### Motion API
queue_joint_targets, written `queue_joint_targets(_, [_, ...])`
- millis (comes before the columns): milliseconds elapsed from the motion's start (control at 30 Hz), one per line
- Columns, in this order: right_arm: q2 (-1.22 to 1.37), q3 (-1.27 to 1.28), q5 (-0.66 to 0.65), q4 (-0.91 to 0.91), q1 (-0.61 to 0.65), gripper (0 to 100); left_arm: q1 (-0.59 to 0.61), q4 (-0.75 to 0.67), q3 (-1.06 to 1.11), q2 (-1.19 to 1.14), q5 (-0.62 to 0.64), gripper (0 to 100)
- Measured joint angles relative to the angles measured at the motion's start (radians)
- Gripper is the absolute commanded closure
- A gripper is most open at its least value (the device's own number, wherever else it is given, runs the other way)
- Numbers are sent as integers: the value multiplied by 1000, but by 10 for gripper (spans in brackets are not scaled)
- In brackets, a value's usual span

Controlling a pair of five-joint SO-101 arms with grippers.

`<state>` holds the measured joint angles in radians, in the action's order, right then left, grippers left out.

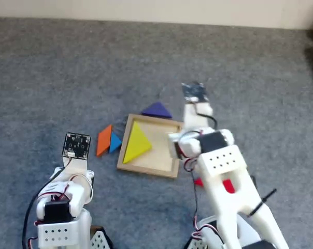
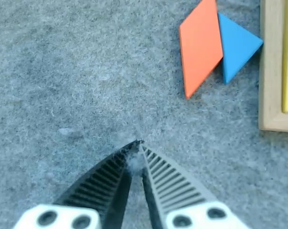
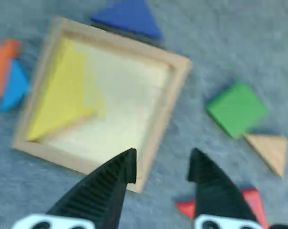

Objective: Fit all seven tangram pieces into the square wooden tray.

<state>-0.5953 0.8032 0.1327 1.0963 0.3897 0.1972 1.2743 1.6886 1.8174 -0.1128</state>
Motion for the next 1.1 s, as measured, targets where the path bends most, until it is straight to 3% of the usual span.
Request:
queue_joint_targets(167, [-35,115,0,3,-118,675,0,0,0,0,0,993])
queue_joint_targets(333, [-37,170,0,3,-153,675,0,0,0,0,0,993])
queue_joint_targets(433, [-38,170,72,3,-172,675,0,0,0,0,0,993])
queue_joint_targets(733, [-38,170,178,172,-176,674,0,0,0,0,0,993])
queue_joint_targets(1100, [38,170,229,186,-175,674,0,0,0,0,0,993])
